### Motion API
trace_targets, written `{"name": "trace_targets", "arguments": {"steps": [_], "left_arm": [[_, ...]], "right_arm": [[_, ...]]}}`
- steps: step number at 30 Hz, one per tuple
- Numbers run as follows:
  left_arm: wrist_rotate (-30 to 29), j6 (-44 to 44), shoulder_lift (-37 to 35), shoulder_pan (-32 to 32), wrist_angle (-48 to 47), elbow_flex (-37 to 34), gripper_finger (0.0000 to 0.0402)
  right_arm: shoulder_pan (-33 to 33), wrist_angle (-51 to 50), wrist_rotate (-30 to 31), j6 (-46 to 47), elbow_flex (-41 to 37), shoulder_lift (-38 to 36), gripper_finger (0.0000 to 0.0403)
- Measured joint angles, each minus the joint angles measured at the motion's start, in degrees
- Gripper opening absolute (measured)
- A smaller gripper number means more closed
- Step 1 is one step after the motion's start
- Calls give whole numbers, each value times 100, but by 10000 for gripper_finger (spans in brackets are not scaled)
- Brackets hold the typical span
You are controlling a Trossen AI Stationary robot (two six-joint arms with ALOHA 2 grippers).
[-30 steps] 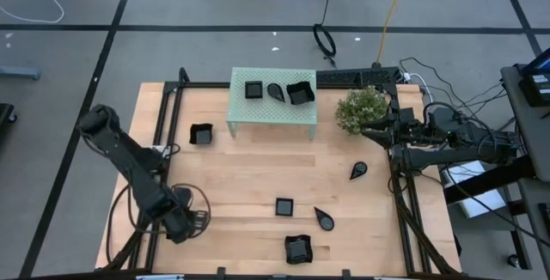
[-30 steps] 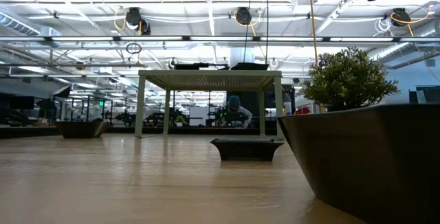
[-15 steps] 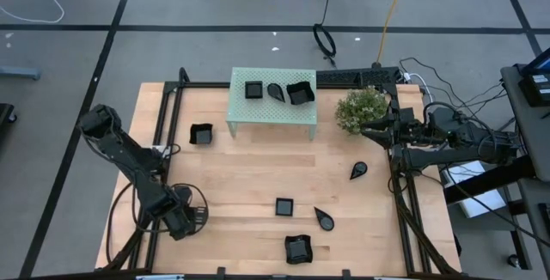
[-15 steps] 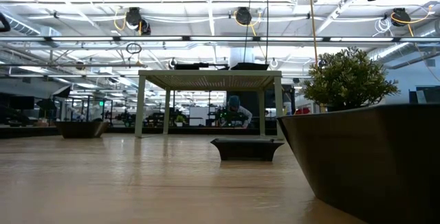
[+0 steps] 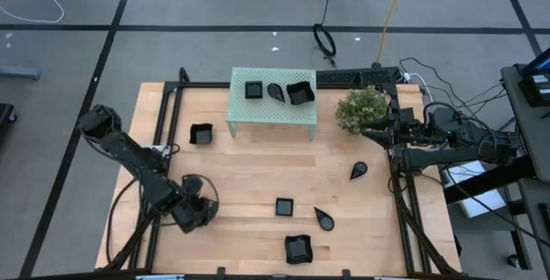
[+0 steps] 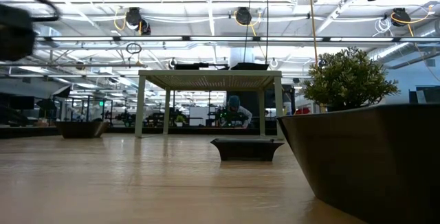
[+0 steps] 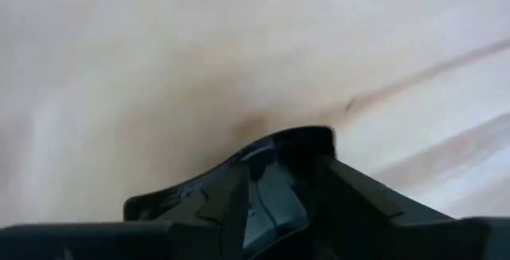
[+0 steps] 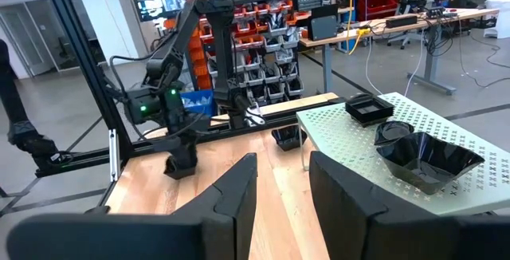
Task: Pick & Place Mini shaped plates
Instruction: Stack the black distorted square plate on top of the other black distorted square plate on the shelf
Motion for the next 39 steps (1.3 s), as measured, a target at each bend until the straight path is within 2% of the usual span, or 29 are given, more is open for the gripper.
{"name": "trace_targets", "arguments": {"steps": [4,7,12,16,18,26,32,39], "left_arm": [[-168,1502,0,477,218,1,152],[216,2361,0,670,216,101,152],[531,3524,0,716,211,479,152],[1070,4442,-6,425,261,869,152],[1120,4876,-9,184,305,936,152],[338,7034,-4,-663,-79,926,152],[352,7644,160,-752,-217,926,152],[387,8010,768,-730,-298,924,152]], "right_arm": [[0,0,2,-2,0,0,105],[0,-1,2,0,0,0,105],[0,0,2,0,0,0,105],[0,-1,2,-2,0,0,105],[0,1,2,0,0,0,105],[0,0,2,0,0,0,105],[0,-1,2,-2,0,0,105],[0,-1,2,0,0,0,105]]}}
